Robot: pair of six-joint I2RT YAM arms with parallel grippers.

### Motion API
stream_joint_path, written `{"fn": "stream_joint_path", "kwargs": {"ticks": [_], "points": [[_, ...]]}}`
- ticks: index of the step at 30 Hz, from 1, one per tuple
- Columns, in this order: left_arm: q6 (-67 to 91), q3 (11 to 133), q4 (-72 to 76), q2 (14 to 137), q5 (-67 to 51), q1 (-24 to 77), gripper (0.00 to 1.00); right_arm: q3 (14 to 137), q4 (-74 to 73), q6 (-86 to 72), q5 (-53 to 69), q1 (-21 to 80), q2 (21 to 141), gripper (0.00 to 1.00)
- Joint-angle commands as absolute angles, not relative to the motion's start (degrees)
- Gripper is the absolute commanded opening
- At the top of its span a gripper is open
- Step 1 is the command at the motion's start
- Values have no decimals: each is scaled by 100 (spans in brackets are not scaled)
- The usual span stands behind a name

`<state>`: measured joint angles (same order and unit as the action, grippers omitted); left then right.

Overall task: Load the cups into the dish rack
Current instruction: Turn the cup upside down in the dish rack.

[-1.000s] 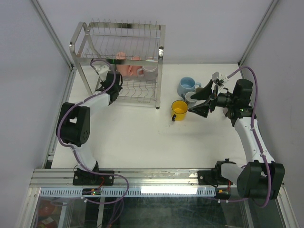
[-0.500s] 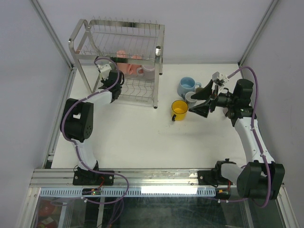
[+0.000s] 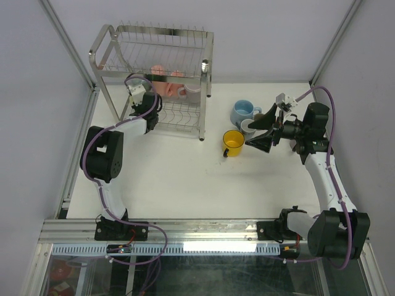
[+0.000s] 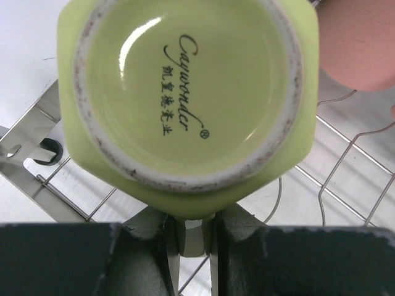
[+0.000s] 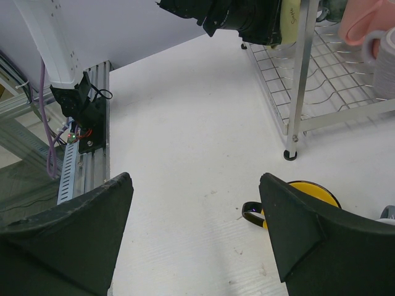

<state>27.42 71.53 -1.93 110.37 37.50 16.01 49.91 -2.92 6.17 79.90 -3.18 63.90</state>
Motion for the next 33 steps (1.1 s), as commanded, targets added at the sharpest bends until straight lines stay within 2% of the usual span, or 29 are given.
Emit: {"fn": "stream_joint_path", "kwargs": {"ticks": [1, 17, 25, 33], "points": [[2559, 7389, 239, 10966, 4124, 1582, 15, 5087, -204, 712, 8093, -369, 6223, 86], [2886, 7251, 106, 10841, 4055, 1510, 33, 5088, -194, 694, 8095, -375, 6231, 86], [3054, 6834, 114, 10314, 3734, 1518, 46, 5084, -190, 695, 8099, -387, 6240, 86], [3100, 6282, 246, 9779, 3208, 1509, 52, 5073, -183, 686, 8110, -395, 6223, 86]]}}
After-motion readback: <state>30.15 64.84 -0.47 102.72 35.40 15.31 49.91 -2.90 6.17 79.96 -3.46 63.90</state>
